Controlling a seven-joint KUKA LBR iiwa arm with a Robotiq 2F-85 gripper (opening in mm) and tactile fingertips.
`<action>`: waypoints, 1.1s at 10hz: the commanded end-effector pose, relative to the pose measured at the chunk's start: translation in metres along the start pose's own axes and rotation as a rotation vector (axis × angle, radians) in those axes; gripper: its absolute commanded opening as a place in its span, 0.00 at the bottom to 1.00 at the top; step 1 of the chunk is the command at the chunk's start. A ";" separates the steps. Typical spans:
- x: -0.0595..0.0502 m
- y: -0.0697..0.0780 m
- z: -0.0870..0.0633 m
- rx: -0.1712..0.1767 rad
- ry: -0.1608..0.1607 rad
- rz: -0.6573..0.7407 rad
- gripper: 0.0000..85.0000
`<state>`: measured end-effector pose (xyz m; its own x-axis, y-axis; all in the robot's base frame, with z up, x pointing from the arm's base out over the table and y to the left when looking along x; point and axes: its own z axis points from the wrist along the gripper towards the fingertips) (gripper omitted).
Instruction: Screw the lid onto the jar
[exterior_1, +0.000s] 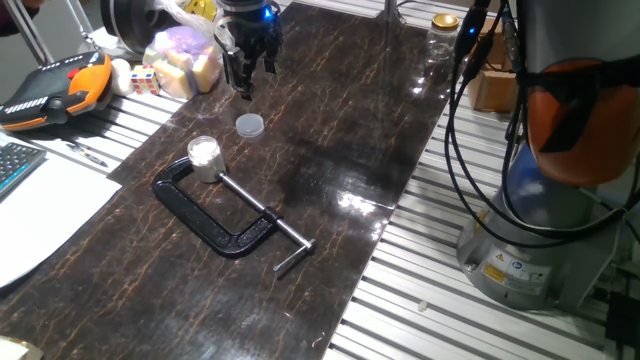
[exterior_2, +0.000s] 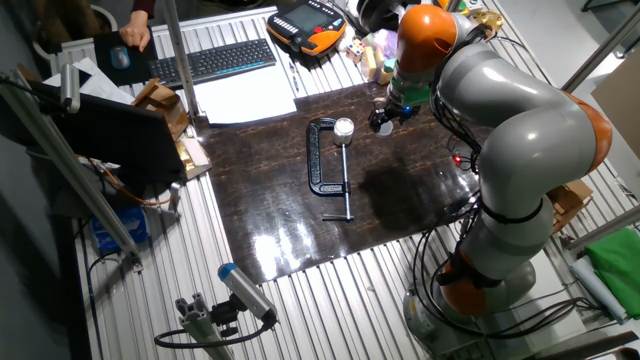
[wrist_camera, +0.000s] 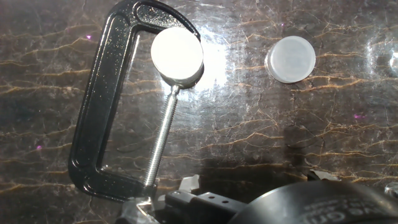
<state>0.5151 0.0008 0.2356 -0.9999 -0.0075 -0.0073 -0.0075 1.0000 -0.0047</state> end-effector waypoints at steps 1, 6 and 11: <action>0.000 0.000 -0.001 0.018 -0.023 -0.059 0.01; 0.000 0.001 -0.002 0.020 -0.018 -0.059 0.01; -0.002 -0.003 0.000 0.019 -0.017 -0.062 0.01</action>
<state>0.5167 -0.0029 0.2351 -0.9973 -0.0698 -0.0235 -0.0692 0.9973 -0.0246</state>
